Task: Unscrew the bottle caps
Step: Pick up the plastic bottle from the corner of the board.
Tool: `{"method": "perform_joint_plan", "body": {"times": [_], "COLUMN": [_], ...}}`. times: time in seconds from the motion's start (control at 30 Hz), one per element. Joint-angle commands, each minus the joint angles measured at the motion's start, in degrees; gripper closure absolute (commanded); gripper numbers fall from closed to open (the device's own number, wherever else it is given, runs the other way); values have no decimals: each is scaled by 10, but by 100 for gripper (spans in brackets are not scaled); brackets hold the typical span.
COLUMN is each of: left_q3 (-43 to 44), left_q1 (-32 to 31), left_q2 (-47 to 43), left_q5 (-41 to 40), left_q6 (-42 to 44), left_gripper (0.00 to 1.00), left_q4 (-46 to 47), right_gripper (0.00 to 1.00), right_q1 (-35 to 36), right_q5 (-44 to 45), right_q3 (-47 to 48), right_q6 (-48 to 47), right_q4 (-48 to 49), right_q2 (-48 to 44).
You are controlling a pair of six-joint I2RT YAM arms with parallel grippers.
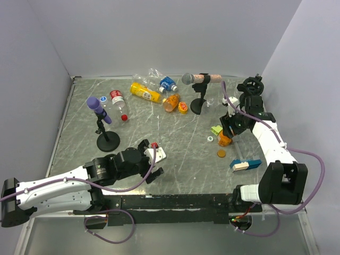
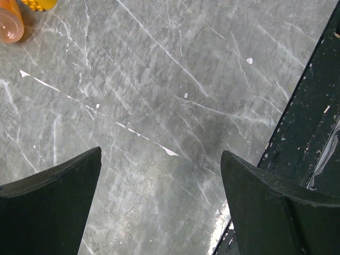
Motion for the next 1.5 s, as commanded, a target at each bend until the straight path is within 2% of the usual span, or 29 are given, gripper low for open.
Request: {"method": "perform_joint_plan", "body": {"times": [0.0, 0.43, 0.6, 0.7, 0.83, 0.93, 1.03, 1.2, 1.47], "left_q3": [-2, -16, -16, -8, 70, 171, 247, 325, 440], "left_q1": [-3, 2, 49, 114, 201, 250, 277, 303, 314], "left_q2": [-1, -53, -77, -65, 35, 142, 223, 320, 455], "left_q5": [-1, -10, 10, 73, 110, 101, 82, 34, 17], "left_q6": [7, -7, -50, -101, -203, -272, -304, -306, -264], "left_gripper": [4, 3, 3, 4, 3, 3, 3, 3, 3], "left_q4": [18, 47, 89, 136, 125, 54, 26, 0, -63], "right_gripper": [28, 27, 21, 17, 13, 11, 11, 11, 7], "right_q1": [-5, -4, -6, -6, -6, -6, -7, -7, -7], "right_q5": [-28, -109, -215, -334, -451, -473, -472, -452, -439], "right_q3": [14, 18, -17, -47, -90, -110, -117, -128, -137], "right_q6": [4, 6, -6, -17, -39, -53, -28, 11, 35], "right_q4": [-11, -26, -8, 0, 14, 16, 28, 57, 77], "right_q2": [-36, -147, -216, -248, -279, -288, -294, -326, -342]}}
